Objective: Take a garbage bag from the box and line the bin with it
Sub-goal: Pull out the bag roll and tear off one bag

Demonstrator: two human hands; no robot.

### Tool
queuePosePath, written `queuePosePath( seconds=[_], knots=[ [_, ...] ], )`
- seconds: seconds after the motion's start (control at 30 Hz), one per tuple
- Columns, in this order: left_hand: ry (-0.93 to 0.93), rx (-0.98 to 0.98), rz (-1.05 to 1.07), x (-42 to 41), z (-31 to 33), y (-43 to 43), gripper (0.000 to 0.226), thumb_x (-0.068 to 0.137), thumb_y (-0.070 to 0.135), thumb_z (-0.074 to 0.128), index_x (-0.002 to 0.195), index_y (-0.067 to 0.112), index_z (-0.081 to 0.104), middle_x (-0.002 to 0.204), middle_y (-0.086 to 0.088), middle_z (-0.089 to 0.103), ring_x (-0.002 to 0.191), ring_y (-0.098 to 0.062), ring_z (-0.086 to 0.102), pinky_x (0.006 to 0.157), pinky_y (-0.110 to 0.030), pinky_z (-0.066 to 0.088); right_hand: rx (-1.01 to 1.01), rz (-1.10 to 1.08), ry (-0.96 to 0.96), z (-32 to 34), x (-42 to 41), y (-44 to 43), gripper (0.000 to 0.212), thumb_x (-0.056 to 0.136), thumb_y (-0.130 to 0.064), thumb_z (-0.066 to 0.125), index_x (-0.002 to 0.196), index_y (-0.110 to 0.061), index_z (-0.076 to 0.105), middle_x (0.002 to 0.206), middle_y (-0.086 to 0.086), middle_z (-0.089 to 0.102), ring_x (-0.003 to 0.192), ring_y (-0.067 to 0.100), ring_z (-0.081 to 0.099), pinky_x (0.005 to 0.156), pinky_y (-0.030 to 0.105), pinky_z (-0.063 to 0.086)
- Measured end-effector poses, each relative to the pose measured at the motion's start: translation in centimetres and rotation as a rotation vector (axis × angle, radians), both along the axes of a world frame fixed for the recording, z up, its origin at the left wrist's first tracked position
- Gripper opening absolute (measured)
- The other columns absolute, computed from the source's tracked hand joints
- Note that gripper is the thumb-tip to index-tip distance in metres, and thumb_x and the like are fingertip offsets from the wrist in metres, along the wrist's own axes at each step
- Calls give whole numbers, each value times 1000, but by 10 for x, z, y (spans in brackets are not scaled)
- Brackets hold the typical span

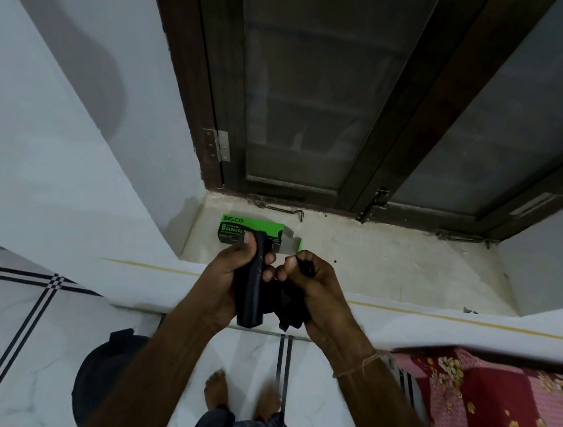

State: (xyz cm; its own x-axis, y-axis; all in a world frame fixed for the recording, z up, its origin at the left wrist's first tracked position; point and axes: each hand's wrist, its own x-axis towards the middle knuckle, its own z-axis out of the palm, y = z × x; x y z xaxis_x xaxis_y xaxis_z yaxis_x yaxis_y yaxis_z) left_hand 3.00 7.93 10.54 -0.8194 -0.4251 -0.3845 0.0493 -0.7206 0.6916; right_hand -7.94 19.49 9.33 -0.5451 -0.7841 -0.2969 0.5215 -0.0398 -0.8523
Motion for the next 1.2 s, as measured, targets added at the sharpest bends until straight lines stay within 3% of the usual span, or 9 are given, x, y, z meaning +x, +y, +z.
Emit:
queuePosePath(
  seconds=[0.1,0.23,0.3,0.47,0.7,0.83,0.97,1.1,1.2],
  knots=[
    [-62,-9,-37,1,-2,-1,42,98,49,53,99,7,56,77,-4,60,68,-19,53,73,-33,51,12,21,22,1,4,2,28,102,-5,56,74,-8,56,66,7,67,74,30,69,77,43,58],
    [-84,37,-55,-2,-5,0,47,96,52,57,95,5,55,69,-5,59,72,-25,50,69,-32,54,89,5,77,-4,5,2,21,96,-16,65,77,-10,59,70,10,64,84,37,65,86,59,54],
    [-104,1,-61,-3,-3,0,48,97,51,55,88,3,57,64,-8,57,67,-26,54,65,-32,55,112,0,135,-6,5,1,22,98,-13,64,78,-9,57,69,10,64,81,37,67,83,62,56],
    [-112,-42,67,-10,-1,2,40,97,44,57,101,5,57,78,-6,59,54,-17,53,59,-32,52,168,-71,210,2,9,-1,22,102,-5,59,80,-4,54,64,5,65,64,20,69,64,36,59],
    [-166,-93,183,-14,3,4,34,104,37,51,113,6,60,74,-4,61,51,-15,52,53,-28,48,242,-92,223,3,9,-2,20,102,-10,60,84,-6,55,63,0,65,64,28,55,59,40,47],
    [-135,-67,355,8,18,-35,25,100,37,55,100,13,60,74,-1,62,45,-9,54,46,-21,48,313,-304,117,7,-33,30,26,103,-17,59,83,-8,47,64,8,50,40,21,48,39,24,35],
    [-159,-223,237,-30,21,-6,36,96,41,62,103,7,67,76,-7,70,55,-17,64,55,-28,52,197,-91,160,21,-20,1,27,104,-25,59,83,-7,56,67,6,57,50,22,58,42,29,43],
    [-167,-153,330,-13,11,-30,26,101,37,56,101,12,63,79,-5,65,55,-15,60,55,-27,54,205,-145,158,18,-30,8,24,103,-25,60,92,-4,56,71,7,57,51,20,56,43,28,45],
    [-101,-96,276,-11,4,-33,23,104,33,53,106,11,60,80,-4,67,61,-18,65,62,-29,59,267,-71,114,10,-28,12,36,98,-39,63,96,-4,59,71,6,54,54,20,49,51,28,49]
  ],
)
